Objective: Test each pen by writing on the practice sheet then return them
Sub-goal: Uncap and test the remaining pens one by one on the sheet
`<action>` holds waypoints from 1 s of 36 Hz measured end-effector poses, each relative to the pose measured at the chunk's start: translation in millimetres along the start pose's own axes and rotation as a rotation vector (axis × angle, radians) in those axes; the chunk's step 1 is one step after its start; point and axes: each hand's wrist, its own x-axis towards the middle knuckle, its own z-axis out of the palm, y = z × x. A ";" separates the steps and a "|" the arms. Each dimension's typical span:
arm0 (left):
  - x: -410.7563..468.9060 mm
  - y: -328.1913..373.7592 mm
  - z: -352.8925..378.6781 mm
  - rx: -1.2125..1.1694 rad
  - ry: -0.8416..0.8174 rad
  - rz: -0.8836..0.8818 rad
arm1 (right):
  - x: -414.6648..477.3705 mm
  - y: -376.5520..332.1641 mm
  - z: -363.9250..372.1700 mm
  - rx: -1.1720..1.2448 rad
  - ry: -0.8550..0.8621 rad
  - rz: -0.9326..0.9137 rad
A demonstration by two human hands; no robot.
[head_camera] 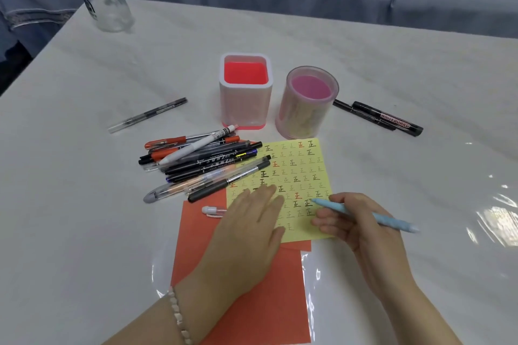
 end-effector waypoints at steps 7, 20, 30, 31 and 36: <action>1.5 -8.3 9.2 0.077 -0.156 -0.028 | -6.1 -0.3 15.0 -0.010 0.118 -0.087; 1.0 -9.4 13.1 0.064 -0.098 -0.040 | 11.9 40.5 21.7 -0.378 0.305 -0.273; 0.1 -9.0 14.0 0.072 -0.076 -0.042 | 12.5 45.1 22.0 -0.445 0.272 -0.328; 0.0 -8.8 14.0 0.072 -0.076 -0.044 | 12.0 44.8 22.5 -0.441 0.269 -0.325; 0.2 -8.7 13.6 0.072 -0.082 -0.052 | 12.4 44.8 23.5 -0.441 0.271 -0.328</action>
